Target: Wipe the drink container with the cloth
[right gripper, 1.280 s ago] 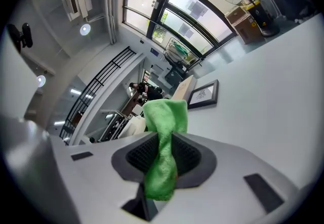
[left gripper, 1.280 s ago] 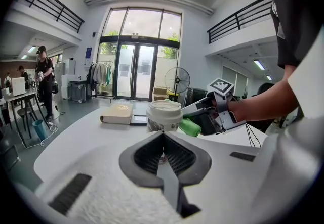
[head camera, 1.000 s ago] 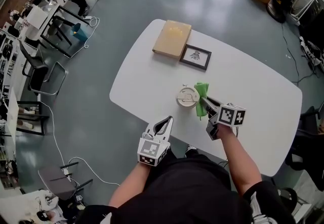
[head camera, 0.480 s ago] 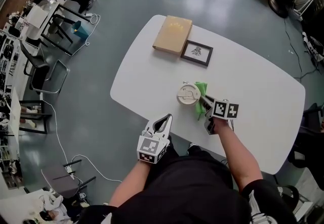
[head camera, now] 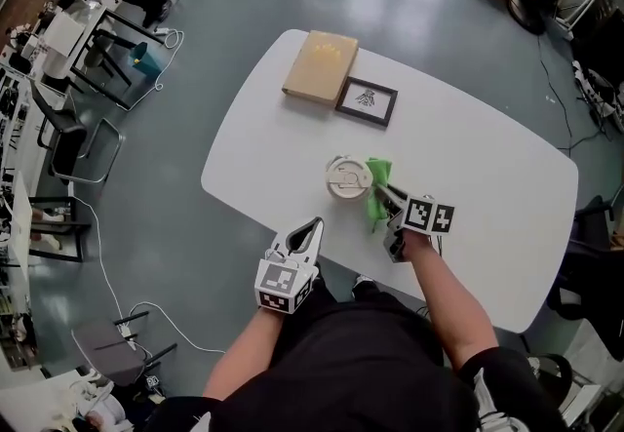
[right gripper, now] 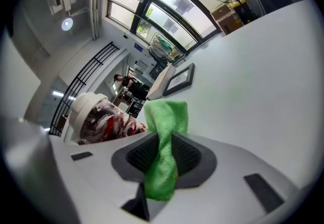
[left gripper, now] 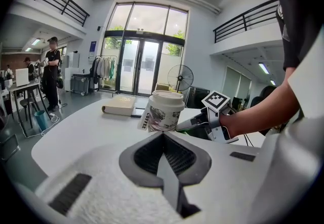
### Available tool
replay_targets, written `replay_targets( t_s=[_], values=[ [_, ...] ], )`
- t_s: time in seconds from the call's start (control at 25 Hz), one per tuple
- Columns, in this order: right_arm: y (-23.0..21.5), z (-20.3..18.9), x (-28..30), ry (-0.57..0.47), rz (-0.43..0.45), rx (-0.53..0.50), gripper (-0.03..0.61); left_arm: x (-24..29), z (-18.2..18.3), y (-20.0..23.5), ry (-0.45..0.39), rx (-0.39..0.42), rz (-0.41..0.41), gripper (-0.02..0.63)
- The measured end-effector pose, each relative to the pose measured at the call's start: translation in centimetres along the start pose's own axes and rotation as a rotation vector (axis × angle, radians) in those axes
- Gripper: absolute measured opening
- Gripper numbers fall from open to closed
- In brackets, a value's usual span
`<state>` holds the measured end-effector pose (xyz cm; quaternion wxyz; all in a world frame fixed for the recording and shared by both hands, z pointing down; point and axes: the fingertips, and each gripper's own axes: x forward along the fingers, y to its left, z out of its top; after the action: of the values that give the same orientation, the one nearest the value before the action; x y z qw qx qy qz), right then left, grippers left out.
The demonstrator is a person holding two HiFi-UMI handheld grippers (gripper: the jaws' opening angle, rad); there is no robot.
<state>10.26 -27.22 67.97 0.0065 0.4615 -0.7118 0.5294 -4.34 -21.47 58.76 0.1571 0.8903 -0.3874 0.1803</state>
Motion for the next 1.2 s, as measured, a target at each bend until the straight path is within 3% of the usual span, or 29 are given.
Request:
replay_targets(
  t_s=[0.2, 0.32, 0.56, 0.84, 1.08, 1.2],
  values=[
    [0.1, 1.2, -3.3, -0.095, 0.06, -0.022, 0.092, 0.8, 0.3, -1.9, -0.022, 0.006, -0.014, 0.009],
    [1.2, 1.7, -6.0, -0.146, 0.083, -0.145, 0.092, 0.9, 0.0, -3.1, -0.032, 0.006, -0.013, 0.009],
    [4.2, 1.0, -9.6, -0.146, 0.115, -0.399, 0.092, 0.3, -0.1, -4.1, -0.052, 0.001, 0.02, 0.009],
    [8.4, -0.9, -11.0, -0.202, 0.13, -0.859, 0.092, -1.8, -1.5, -3.2, -0.047, -0.022, 0.081, 0.009],
    [11.6, -3.2, -10.5, -0.133, 0.14, -1.141, 0.094, -2.4, -1.8, -2.2, -0.066, -0.039, 0.125, 0.009],
    [12.8, -3.8, -9.8, -0.106, 0.132, -1.33, 0.094, -2.9, -1.7, -1.5, -0.073, -0.043, 0.137, 0.009]
  ],
)
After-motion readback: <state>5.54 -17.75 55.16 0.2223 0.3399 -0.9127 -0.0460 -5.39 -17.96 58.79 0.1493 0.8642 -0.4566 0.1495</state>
